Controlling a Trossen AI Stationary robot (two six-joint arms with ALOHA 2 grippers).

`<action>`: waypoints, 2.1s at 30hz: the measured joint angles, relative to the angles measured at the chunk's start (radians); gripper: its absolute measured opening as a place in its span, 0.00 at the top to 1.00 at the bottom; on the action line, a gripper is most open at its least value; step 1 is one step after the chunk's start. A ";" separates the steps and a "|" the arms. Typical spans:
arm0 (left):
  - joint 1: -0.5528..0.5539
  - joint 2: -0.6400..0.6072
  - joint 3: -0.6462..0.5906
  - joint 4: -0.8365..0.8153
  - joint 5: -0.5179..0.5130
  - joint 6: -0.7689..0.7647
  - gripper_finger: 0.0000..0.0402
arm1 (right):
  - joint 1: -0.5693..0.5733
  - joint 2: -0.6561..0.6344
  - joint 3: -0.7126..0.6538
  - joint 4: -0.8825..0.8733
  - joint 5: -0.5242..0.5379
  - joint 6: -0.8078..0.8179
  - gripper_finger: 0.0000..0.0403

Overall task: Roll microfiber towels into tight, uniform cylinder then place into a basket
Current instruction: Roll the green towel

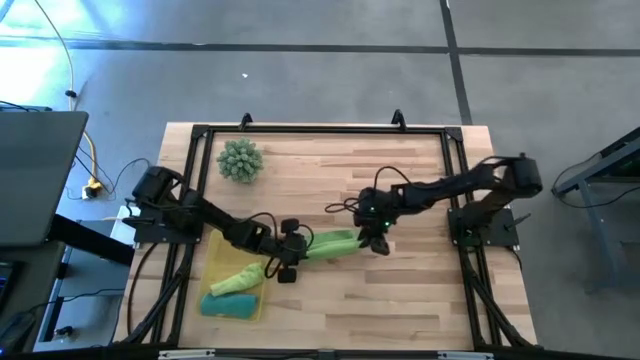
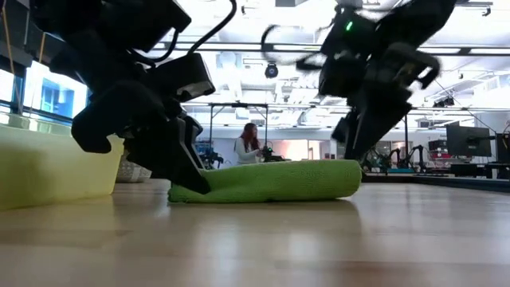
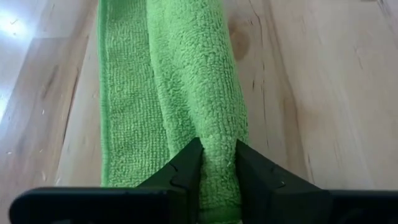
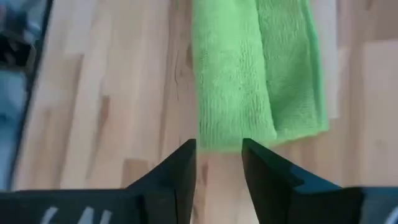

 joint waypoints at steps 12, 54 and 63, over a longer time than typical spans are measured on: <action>0.032 0.001 -0.002 0.007 0.039 0.000 0.83 | 0.374 -0.126 -0.016 0.006 0.616 -0.355 0.69; 0.038 0.004 -0.003 0.016 0.048 -0.019 0.83 | 0.307 0.171 -0.011 0.268 0.805 -0.486 0.48; 0.038 0.004 -0.003 0.016 0.051 -0.019 0.83 | 0.322 0.139 -0.016 0.246 0.815 -0.495 0.48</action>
